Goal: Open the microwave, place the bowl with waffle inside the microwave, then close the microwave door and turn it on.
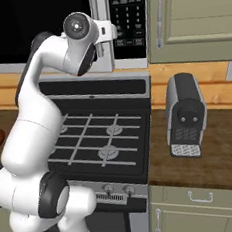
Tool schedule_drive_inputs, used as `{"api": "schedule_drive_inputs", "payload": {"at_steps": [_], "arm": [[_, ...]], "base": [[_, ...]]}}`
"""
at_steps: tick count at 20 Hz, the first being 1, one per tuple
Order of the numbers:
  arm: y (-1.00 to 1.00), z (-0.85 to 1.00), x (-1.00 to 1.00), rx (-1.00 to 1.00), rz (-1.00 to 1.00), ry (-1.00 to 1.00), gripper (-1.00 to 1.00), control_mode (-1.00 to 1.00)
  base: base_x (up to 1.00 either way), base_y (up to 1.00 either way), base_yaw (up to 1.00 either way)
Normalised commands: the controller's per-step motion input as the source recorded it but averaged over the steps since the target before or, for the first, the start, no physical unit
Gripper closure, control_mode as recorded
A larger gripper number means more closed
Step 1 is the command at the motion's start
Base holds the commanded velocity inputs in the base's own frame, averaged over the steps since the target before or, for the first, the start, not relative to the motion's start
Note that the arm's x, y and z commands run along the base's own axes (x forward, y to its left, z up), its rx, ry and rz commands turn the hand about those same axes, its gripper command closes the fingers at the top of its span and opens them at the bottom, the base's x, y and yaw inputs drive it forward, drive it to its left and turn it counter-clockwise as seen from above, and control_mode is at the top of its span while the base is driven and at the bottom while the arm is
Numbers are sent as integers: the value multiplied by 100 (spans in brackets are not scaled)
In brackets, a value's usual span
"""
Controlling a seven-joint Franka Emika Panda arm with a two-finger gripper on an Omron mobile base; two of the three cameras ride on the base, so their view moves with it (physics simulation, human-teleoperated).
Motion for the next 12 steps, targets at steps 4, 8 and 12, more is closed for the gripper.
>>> {"api": "schedule_drive_inputs", "payload": {"at_steps": [4,8,12], "arm": [[100,17,-38,-5,17,0,100,-100],[100,16,-41,-8,10,-1,100,-100],[100,14,-54,-14,2,-9,100,-100]], "base": [[0,0,0],[0,0,0],[0,0,0]]}}
